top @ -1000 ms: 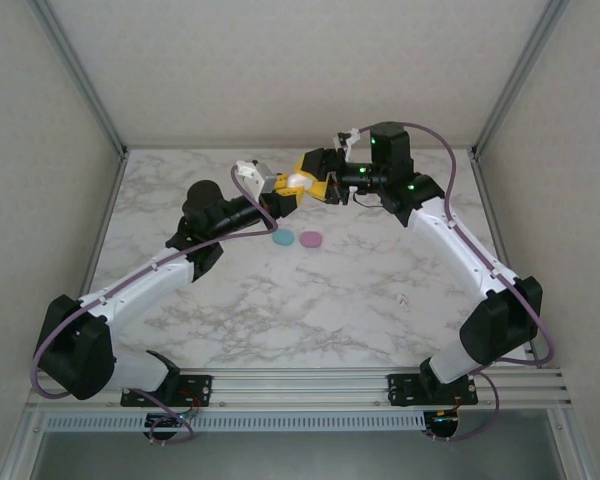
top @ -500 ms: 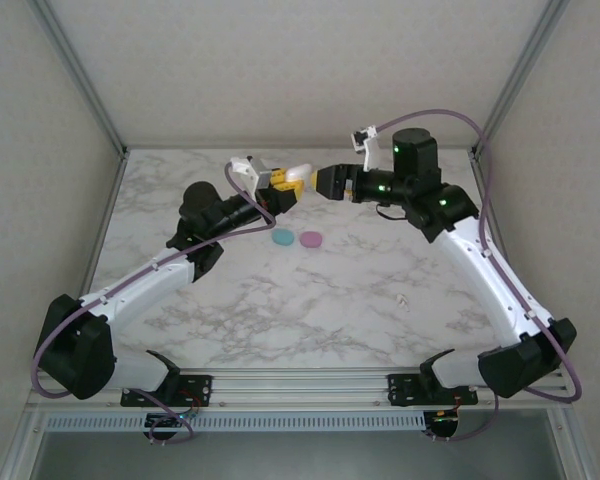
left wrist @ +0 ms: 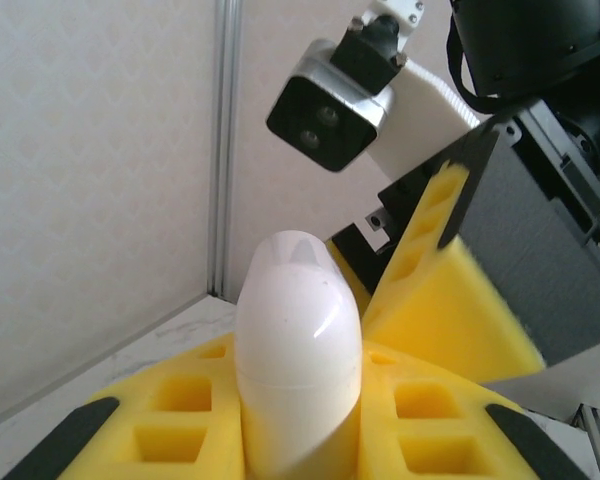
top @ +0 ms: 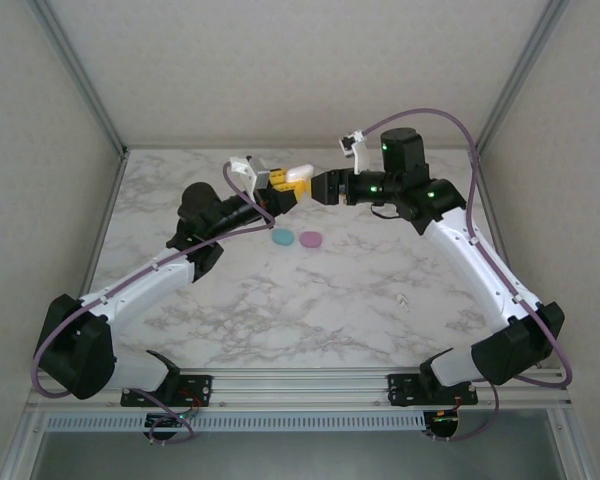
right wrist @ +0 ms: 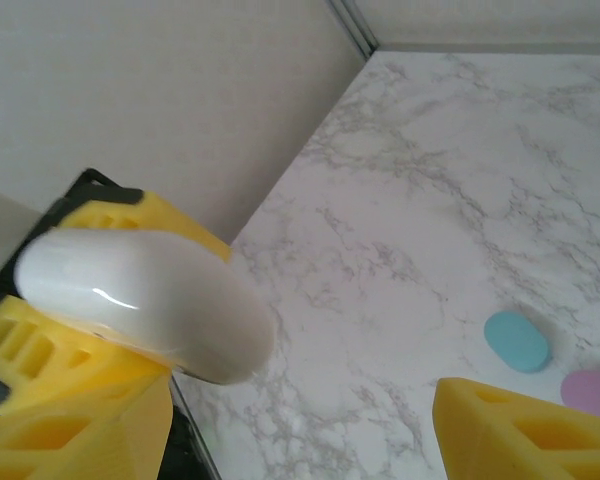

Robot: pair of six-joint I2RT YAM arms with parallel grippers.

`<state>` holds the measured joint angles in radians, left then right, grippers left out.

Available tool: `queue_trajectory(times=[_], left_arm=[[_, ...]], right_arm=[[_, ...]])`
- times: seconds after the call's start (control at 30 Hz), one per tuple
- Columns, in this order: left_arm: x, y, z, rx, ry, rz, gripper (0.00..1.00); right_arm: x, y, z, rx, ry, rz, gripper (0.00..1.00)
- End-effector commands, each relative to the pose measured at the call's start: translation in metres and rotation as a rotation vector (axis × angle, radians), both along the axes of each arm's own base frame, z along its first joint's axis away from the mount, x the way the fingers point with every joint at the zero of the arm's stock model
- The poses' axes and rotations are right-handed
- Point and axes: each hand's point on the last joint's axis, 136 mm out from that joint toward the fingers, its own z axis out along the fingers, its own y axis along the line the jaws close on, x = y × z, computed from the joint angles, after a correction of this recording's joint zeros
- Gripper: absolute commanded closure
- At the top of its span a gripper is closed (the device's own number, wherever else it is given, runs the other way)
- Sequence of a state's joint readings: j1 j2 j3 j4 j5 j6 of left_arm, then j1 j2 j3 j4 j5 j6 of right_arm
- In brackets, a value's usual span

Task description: Insert wireless bluetooth earbuds into charging case

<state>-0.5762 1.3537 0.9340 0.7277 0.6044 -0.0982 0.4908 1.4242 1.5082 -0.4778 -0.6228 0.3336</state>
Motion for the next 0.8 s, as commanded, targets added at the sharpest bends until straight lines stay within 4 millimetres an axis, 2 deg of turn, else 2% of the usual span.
queue_trajectory(times=[0.0,0.2,0.5,0.77], left_arm=[[-0.012,0.002,0.018,-0.02,-0.045,-0.029,1.0],[-0.016,0.002,0.019,-0.016,-0.052,-0.046,1.0],[-0.02,0.001,0.014,0.013,-0.06,-0.061,1.0],[-0.021,0.001,0.018,0.011,-0.07,-0.063,1.0]], right_arm=[[-0.001,0.004,0.026,0.064,-0.05,0.02,0.3],[0.009,0.001,0.02,0.036,-0.035,-0.029,0.3],[0.015,0.001,0.034,0.097,-0.036,-0.033,0.3],[0.025,-0.001,0.03,0.091,-0.013,-0.059,0.3]])
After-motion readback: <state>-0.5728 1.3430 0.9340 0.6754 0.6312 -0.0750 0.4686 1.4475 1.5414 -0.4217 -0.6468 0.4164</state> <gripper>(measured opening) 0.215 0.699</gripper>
